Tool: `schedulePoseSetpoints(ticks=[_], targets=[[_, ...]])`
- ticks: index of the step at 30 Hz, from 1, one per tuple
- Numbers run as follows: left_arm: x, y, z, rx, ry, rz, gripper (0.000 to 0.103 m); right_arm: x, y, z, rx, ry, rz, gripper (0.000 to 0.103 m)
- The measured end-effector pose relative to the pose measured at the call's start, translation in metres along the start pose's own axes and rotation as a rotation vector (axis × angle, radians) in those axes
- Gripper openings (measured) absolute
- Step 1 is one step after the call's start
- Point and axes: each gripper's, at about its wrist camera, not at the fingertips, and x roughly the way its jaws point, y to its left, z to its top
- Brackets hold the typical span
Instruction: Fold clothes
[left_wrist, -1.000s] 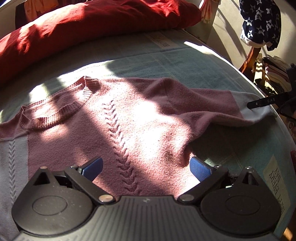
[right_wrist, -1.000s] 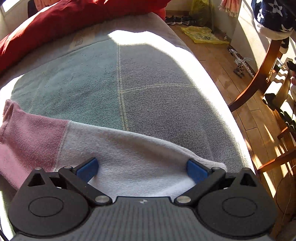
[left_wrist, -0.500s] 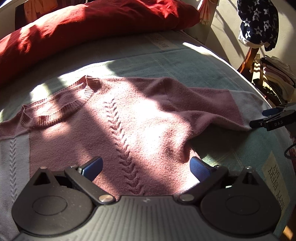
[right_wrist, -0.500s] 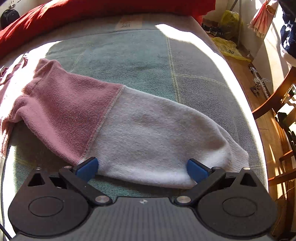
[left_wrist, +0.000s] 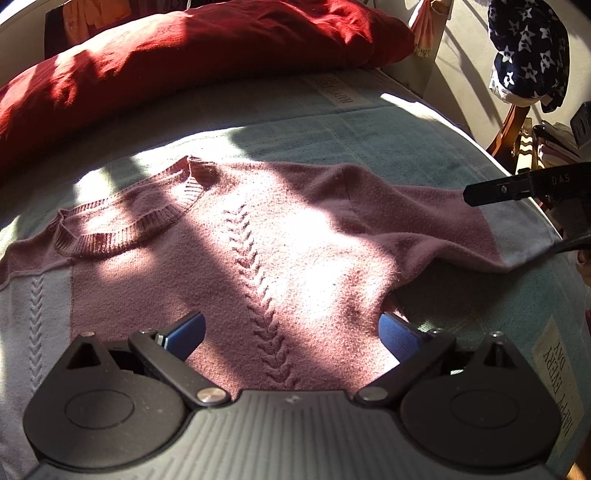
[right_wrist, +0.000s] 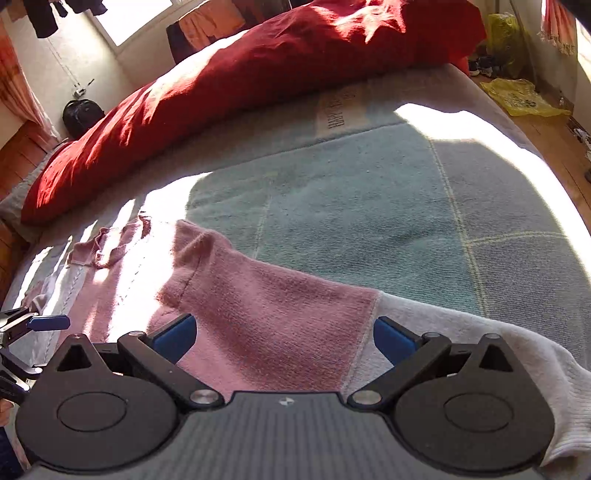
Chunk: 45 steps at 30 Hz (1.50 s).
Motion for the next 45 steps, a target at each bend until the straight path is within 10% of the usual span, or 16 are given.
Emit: schedulePoseSetpoints(ticks=[5, 9, 14, 22, 29, 32, 45], targets=[[-0.001, 0.015, -0.003, -0.046, 0.009, 0.039, 0.1, 0.053, 0.035, 0.009, -0.057, 0.096, 0.124, 0.103], [-0.003, 0.022, -0.006, -0.057, 0.007, 0.05, 0.1, 0.058, 0.017, 0.013, -0.092, 0.046, -0.103, 0.103], [-0.004, 0.028, -0.007, -0.08, 0.002, 0.051, 0.1, 0.033, -0.008, 0.032, 0.007, 0.03, -0.07, 0.103], [0.0, 0.032, -0.002, -0.083, 0.003, 0.044, 0.1, 0.066, 0.052, 0.032, -0.133, 0.127, 0.173, 0.103], [0.001, 0.039, -0.005, -0.069, 0.01, 0.066, 0.1, 0.094, 0.04, 0.045, -0.129, 0.074, -0.083, 0.103], [0.001, 0.045, -0.008, -0.09, 0.009, 0.068, 0.1, 0.072, 0.029, 0.049, -0.055, 0.051, -0.044, 0.103], [0.006, 0.041, -0.001, -0.062, 0.013, 0.051, 0.1, 0.049, 0.101, -0.032, -0.265, 0.172, 0.081, 0.103]])
